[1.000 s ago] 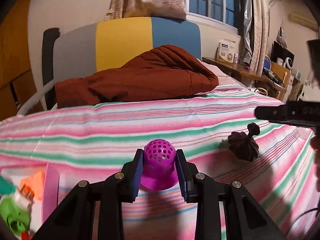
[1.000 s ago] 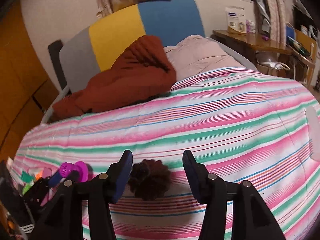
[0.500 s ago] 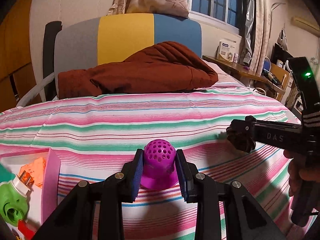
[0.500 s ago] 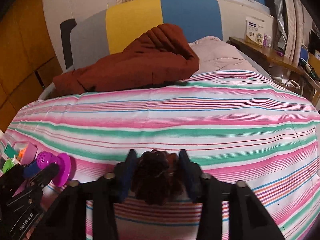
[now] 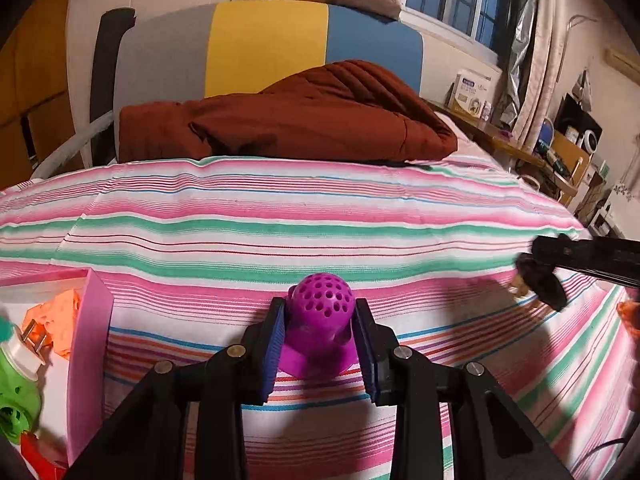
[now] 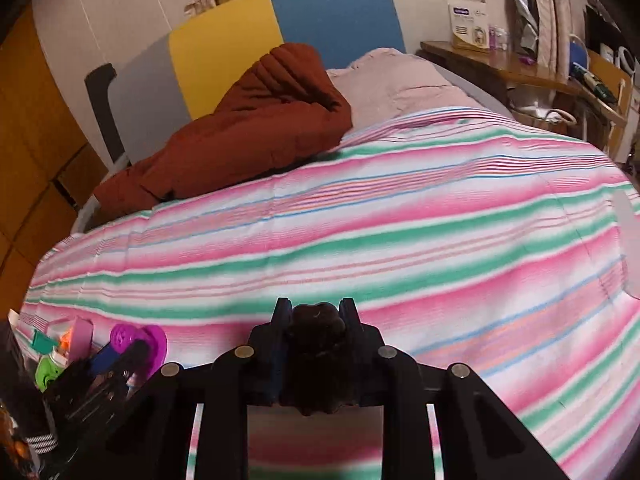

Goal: Organize rigid objects
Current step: 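Carry the purple cup into the tray and open the left tool while the right tool holds the ball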

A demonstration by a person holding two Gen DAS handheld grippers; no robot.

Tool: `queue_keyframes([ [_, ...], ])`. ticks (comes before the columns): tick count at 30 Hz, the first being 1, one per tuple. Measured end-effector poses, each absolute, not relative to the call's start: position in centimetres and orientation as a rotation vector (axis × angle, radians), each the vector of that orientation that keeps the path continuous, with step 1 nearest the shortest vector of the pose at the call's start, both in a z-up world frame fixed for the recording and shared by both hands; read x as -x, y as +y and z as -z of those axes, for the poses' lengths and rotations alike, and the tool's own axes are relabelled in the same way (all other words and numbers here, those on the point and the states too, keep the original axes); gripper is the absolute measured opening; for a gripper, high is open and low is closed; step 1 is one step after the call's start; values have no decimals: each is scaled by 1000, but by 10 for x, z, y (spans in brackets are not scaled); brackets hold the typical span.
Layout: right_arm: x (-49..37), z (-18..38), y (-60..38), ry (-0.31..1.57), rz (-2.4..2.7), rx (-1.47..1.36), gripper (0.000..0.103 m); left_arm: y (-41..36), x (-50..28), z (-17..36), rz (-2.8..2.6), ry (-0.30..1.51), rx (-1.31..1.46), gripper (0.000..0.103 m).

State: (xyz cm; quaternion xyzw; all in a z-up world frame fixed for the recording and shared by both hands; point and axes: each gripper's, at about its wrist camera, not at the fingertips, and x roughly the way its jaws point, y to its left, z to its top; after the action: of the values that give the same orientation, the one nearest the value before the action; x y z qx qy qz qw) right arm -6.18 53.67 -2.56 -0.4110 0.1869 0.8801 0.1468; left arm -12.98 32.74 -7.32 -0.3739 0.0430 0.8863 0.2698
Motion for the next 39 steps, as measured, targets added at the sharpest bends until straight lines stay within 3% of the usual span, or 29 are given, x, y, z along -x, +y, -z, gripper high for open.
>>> queue_keyframes([
  [13,52,37,513,426,-2475,1287,24,315,121,69,-2407,97,1012,33],
  [26,52,28,506,365,-2532,1238,23,303,49,52,-2281,90,945,33],
  [39,53,34,507,393,-2534,1255,23,224,-1,28,-2266,19,955,33],
])
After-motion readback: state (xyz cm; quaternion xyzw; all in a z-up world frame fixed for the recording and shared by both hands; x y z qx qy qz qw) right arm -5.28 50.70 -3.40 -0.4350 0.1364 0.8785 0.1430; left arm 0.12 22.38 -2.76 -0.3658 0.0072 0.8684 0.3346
